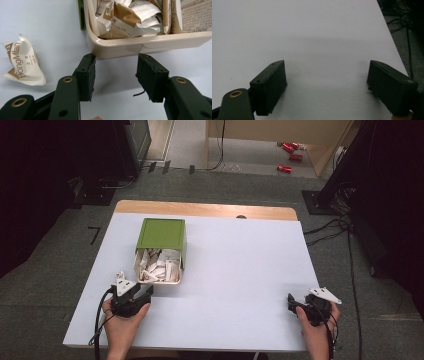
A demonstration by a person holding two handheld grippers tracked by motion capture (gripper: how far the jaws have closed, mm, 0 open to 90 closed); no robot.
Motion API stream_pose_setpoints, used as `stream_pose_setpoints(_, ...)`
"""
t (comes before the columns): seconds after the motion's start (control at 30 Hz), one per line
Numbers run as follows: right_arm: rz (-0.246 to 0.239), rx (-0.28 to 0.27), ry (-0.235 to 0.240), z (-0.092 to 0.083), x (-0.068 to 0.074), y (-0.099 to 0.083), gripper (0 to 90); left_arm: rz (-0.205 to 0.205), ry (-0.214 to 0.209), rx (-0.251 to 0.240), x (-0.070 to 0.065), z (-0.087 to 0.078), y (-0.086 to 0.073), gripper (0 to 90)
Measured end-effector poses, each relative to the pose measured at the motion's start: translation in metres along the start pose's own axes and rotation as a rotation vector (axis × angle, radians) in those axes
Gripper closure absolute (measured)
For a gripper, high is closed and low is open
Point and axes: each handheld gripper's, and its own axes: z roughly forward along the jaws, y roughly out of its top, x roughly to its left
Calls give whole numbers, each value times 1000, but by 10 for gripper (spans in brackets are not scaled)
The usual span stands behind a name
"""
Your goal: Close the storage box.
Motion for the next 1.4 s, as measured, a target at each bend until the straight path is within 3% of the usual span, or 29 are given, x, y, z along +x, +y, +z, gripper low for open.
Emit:
stream_pose_setpoints(0.9, 0, 1, 3, 0, 0, 0, 153, -46, -13, 8, 9, 26, 27, 516)
stream_pose_setpoints(1.13, 0, 1, 2, 0, 0, 0, 153, -69, -29, 8, 13, 30, 31, 516)
stream_pose_setpoints(1.33, 2, 2, 2, 0, 0, 0, 153, -70, -39, 1, 14, 31, 30, 516)
stream_pose_setpoints(1.4, 2, 2, 3, 0, 0, 0, 152, -62, -60, 9, 15, 31, 28, 517)
